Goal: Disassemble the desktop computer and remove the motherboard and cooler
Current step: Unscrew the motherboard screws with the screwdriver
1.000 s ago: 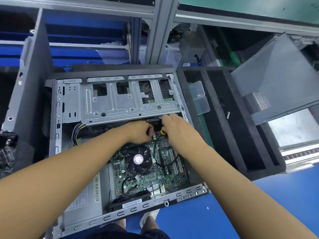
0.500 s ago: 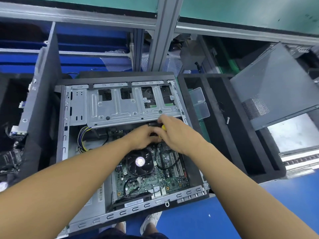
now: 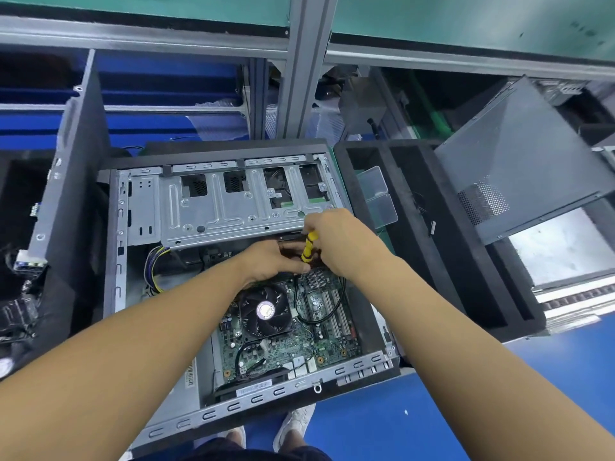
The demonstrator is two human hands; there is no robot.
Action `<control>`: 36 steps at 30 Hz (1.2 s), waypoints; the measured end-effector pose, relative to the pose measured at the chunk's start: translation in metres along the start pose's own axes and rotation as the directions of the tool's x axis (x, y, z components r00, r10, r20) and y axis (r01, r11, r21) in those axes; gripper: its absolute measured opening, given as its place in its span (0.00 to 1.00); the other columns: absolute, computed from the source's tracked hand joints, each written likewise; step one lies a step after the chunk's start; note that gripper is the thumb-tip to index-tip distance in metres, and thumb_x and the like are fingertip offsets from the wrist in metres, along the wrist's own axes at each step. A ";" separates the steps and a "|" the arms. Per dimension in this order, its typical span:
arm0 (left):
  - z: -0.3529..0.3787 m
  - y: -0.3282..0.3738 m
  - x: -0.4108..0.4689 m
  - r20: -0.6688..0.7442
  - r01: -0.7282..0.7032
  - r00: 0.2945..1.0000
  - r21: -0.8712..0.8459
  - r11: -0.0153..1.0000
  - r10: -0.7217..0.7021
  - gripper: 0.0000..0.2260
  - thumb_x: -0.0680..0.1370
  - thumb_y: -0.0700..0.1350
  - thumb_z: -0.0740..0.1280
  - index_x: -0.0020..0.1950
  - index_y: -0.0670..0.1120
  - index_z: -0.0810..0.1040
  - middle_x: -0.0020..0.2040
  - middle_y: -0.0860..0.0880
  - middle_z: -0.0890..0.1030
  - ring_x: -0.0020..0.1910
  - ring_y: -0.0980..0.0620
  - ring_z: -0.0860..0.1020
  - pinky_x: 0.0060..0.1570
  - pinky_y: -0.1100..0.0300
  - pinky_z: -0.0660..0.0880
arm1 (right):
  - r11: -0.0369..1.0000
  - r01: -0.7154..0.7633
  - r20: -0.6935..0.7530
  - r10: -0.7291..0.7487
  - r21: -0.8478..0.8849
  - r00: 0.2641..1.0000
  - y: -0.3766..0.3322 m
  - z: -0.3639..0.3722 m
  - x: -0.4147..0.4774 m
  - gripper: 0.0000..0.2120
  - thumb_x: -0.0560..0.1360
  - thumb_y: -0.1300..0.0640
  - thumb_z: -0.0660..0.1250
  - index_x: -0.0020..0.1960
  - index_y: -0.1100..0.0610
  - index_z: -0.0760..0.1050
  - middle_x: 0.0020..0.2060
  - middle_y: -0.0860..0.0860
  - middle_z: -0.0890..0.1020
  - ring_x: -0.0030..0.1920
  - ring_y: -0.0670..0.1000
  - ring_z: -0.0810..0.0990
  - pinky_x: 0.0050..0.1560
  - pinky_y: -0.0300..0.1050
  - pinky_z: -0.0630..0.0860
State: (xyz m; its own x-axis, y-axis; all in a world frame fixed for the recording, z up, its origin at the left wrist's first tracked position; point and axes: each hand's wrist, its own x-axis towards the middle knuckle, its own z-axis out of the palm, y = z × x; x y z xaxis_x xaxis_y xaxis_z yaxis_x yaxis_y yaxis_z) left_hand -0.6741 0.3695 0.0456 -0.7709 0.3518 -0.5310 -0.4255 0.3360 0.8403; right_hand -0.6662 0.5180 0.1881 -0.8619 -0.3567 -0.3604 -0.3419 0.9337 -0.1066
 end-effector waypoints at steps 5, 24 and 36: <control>0.002 0.001 0.000 -0.015 -0.015 1.000 -0.053 0.998 0.014 0.09 0.69 0.47 0.80 0.45 0.57 0.85 0.50 0.56 0.86 0.54 0.59 0.81 0.64 0.62 0.69 | 0.997 0.039 0.023 -0.040 0.060 0.999 0.004 -0.002 -0.001 0.18 0.76 0.64 0.66 0.64 0.52 0.77 0.58 0.56 0.76 0.56 0.55 0.77 0.45 0.44 0.73; 0.000 0.014 -0.006 -0.010 0.046 0.999 0.043 0.998 -0.046 0.08 0.62 0.55 0.81 0.36 0.54 0.86 0.42 0.52 0.86 0.49 0.50 0.79 0.53 0.58 0.73 | 0.985 -0.027 -0.040 0.034 0.168 0.999 0.003 0.006 -0.007 0.15 0.78 0.57 0.65 0.64 0.53 0.78 0.54 0.56 0.81 0.51 0.57 0.80 0.45 0.46 0.77; 0.001 0.014 -0.008 0.020 0.053 0.998 -0.060 0.997 -0.052 0.04 0.71 0.46 0.78 0.45 0.51 0.87 0.47 0.52 0.86 0.54 0.50 0.79 0.60 0.57 0.68 | 0.992 -0.016 -0.117 0.030 0.123 0.993 0.003 0.009 -0.001 0.12 0.78 0.63 0.65 0.60 0.55 0.77 0.57 0.54 0.74 0.51 0.55 0.78 0.43 0.42 0.69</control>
State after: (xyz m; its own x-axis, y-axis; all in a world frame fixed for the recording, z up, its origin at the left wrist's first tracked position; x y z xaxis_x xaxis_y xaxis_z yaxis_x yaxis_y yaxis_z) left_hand -0.6731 0.3722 0.0615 -0.7381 0.3513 -0.5761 -0.4933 0.3016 0.8159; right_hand -0.6626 0.5214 0.1797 -0.9098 -0.3294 -0.2526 -0.2793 0.9360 -0.2144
